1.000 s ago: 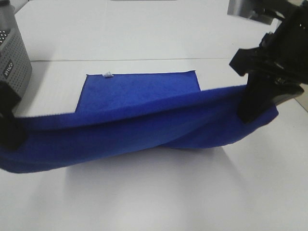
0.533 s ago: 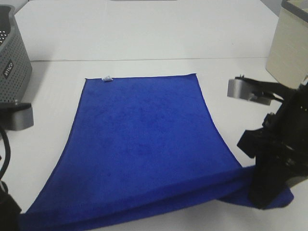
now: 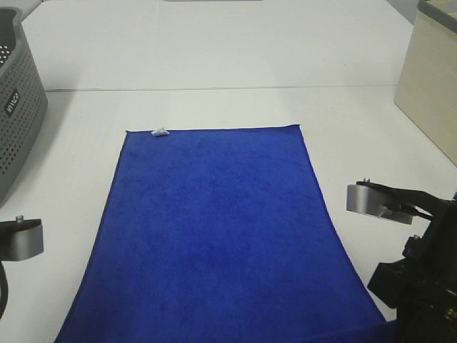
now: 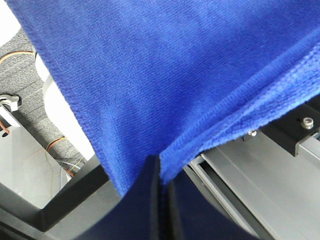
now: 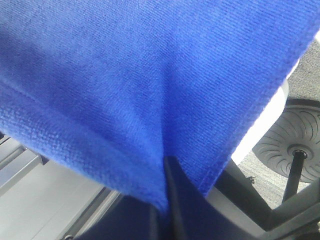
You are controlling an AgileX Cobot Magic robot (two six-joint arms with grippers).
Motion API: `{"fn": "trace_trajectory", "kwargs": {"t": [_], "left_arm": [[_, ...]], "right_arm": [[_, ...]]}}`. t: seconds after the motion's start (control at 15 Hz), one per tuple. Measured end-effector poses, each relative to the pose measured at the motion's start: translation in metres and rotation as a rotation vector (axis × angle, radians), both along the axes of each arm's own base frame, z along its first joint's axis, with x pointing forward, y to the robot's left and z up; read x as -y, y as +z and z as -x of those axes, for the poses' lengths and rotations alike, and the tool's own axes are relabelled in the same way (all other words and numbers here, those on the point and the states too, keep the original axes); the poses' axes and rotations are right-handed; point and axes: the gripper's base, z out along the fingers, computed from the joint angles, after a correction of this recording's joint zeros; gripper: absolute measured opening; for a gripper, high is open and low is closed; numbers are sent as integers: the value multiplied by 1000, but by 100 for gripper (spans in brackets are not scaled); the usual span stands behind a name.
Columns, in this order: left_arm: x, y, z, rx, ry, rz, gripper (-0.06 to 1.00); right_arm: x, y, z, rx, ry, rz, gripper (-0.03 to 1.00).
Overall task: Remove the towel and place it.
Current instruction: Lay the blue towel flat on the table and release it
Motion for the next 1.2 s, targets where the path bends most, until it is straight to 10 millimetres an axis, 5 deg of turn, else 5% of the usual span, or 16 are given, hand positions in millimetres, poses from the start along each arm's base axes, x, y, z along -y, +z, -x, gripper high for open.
{"fn": "trace_trajectory", "kwargs": {"t": [0.47,1.0,1.2], "left_arm": [[2,-4,-1,-22,8,-1,0],[13,-71,-24,-186,-35,-110,0],[18,-78,-32,-204,-57,-108,0]], "right_arm": [[-1,-8,-2,-40,4,15,2],[-4,-53,-13,-227,12,72,2],[-4,-57,-13,-243,11,80,2]]}}
